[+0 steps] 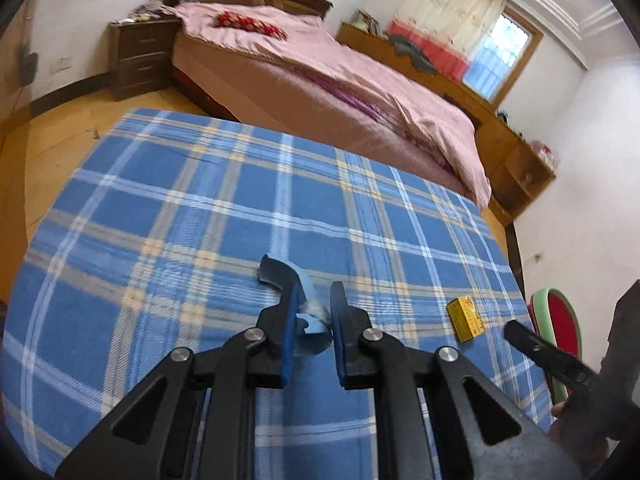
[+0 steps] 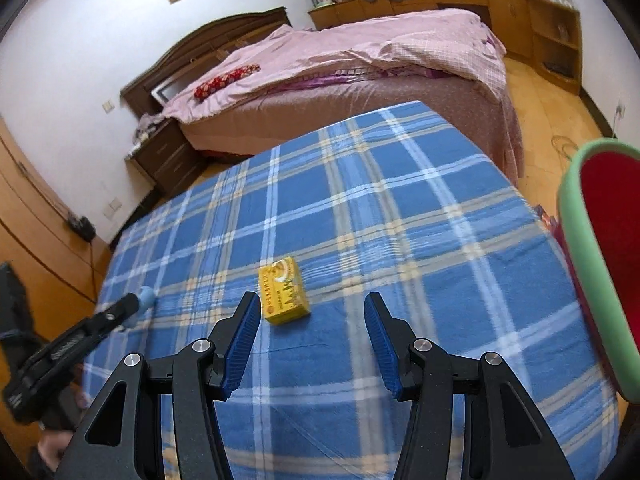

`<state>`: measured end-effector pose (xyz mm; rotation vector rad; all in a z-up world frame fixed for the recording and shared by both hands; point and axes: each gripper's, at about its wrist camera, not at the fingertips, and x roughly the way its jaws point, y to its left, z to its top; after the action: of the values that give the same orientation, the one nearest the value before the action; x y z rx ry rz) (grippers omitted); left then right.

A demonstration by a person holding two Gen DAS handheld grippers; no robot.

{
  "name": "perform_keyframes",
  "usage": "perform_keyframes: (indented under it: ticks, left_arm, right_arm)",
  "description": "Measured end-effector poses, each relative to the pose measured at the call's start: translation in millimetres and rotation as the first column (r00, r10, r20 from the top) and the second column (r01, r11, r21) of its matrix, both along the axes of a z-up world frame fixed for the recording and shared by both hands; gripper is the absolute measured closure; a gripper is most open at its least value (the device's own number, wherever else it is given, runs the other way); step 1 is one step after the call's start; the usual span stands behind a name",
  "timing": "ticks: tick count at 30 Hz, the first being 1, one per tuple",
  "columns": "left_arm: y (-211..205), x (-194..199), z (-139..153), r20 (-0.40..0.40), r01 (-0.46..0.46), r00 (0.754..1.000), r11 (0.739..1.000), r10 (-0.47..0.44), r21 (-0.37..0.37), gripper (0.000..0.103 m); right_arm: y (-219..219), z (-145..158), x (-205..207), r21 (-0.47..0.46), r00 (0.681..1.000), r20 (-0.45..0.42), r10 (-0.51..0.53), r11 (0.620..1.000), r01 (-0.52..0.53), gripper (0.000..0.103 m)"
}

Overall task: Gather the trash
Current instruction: 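Grasp the blue plastic tube with the left tool while the right tool grasps the yellow box, then lift and carry the blue tube and yellow box with both tools over the red bucket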

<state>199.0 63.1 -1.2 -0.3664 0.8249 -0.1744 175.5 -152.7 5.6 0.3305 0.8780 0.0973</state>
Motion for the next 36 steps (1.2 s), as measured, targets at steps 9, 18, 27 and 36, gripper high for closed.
perform_keyframes:
  ticks: [9,18,27,36]
  left_arm:
    - [10,-2,1,0.016,-0.026,1.000,1.000,0.026,0.013,0.088]
    - [7,-2,1,0.009,-0.001,1.000,1.000,0.001,0.008,0.088]
    - [3,-7,9,0.000,-0.001,1.000,0.999,0.001,0.050,0.060]
    - [-7,-16,-7,-0.077,0.031,0.997,0.993,-0.022,0.116,0.060]
  right_arm:
    - [31,-19,18,-0.133,0.999,-0.019,0.028,0.991,-0.030,0.048]
    - [38,-22,19,-0.192,0.998,-0.004,0.064,0.979,-0.064,0.075]
    - [18,0,-11,-0.112,0.997,0.036,0.069,0.992,-0.065,0.075]
    - [-12,6,-43,-0.046,0.999,0.039,0.025,0.999,-0.023,0.075]
